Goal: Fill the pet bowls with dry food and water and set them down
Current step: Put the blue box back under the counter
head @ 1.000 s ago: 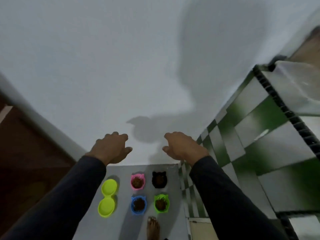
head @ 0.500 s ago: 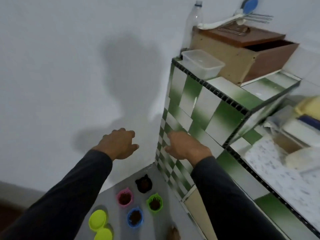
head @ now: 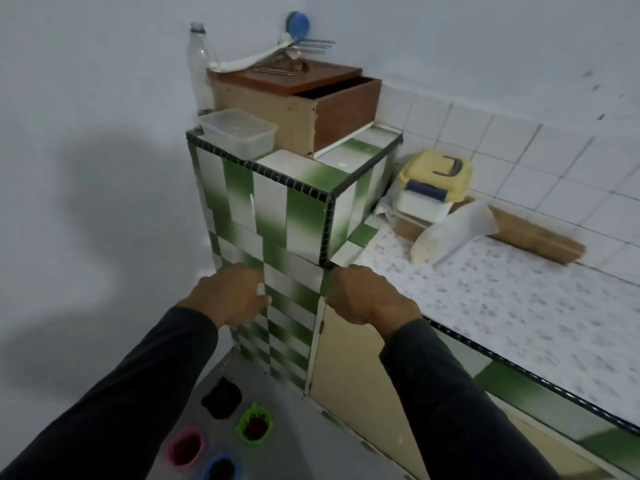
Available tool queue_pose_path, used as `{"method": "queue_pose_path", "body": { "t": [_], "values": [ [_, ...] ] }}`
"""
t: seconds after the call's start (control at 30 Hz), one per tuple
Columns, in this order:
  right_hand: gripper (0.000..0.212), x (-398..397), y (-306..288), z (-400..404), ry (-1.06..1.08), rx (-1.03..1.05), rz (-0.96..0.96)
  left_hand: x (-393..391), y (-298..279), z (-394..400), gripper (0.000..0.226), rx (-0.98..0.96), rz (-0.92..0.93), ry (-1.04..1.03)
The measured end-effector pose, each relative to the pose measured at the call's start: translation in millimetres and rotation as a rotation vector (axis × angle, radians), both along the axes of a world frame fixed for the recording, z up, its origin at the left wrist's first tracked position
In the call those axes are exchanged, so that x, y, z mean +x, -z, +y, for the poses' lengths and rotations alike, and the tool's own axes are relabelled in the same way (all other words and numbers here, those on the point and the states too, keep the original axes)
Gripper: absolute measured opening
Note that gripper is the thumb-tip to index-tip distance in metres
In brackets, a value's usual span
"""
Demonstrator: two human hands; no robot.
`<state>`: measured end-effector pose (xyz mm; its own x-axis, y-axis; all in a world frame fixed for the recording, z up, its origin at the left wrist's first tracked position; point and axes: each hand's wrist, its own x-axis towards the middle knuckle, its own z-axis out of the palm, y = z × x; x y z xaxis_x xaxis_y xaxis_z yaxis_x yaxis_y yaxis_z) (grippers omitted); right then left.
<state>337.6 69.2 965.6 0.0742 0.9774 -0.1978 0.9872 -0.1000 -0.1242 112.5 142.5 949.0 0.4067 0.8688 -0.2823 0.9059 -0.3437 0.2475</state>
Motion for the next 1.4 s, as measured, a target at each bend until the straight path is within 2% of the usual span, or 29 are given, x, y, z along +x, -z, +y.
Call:
{"method": "queue_pose_path", "body": {
  "t": [0.1,0.3,0.43,0.77,1.1,1.4],
  "values": [
    [0.041,42,-1,-29,0.075,-0.001,-0.021,49,-3,-12,0.061,0.012,0.017,0.077],
    [0.040,128,0,-92,0.204,0.002,-0.012,149,-4,-53,0.048,0.066,0.054,0.209],
    [0.042,178,-1,-137,0.283,0.017,-0.004,209,-9,-83,0.053,0.116,0.113,0.291],
    [0.038,300,5,-267,0.507,0.015,0.003,356,5,-174,0.054,0.152,0.086,0.478],
    [0.047,376,22,-388,0.753,0.008,0.041,468,20,-255,0.053,0.140,0.037,0.692],
    [0.035,425,36,-458,0.969,0.010,0.064,554,33,-298,0.055,0.097,0.027,0.875]
  ]
}}
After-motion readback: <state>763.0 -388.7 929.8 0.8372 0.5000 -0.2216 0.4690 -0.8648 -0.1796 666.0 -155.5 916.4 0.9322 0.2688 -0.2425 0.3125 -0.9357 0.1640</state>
